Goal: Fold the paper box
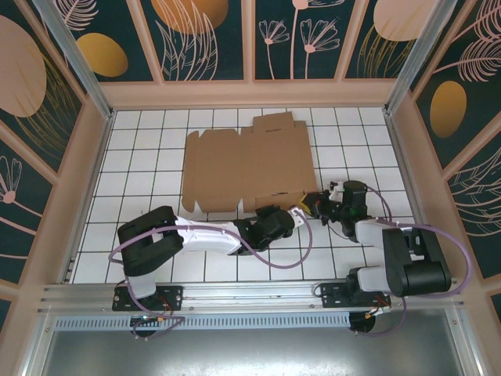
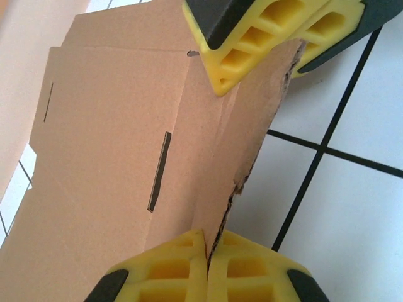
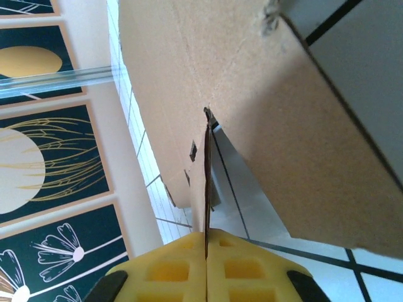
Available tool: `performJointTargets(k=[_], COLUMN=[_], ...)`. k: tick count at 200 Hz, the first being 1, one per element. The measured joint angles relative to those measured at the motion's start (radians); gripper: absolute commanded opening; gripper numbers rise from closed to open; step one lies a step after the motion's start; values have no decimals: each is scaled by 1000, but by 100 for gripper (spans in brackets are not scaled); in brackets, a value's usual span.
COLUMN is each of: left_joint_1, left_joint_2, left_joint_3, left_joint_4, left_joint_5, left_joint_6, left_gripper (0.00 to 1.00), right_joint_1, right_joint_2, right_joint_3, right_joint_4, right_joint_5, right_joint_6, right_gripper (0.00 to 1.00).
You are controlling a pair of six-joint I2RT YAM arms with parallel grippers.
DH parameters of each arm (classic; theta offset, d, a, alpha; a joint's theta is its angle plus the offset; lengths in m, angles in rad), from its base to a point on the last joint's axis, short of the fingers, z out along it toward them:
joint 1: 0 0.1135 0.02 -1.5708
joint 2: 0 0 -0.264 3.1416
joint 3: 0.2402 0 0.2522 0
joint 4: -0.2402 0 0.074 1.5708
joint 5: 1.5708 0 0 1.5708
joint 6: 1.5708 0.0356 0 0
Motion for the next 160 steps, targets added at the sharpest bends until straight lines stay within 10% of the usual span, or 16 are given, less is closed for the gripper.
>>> performJointTargets(k=[59, 160], left_joint_1=[24, 23], left_joint_2=[-62, -354], left_joint_3=[-5, 332], left_joint_4=[-37, -350], left_joint_5=[-99, -18], left_joint_6=[-8, -241], left_gripper=[0, 0], right_joint_1=[-33, -32], right_joint_2=[-262, -430], right_joint_3=[124, 822], right_joint_4=[-327, -908], right_joint_5=[58, 523], right_joint_6=[-106, -411], right_gripper=[84, 86])
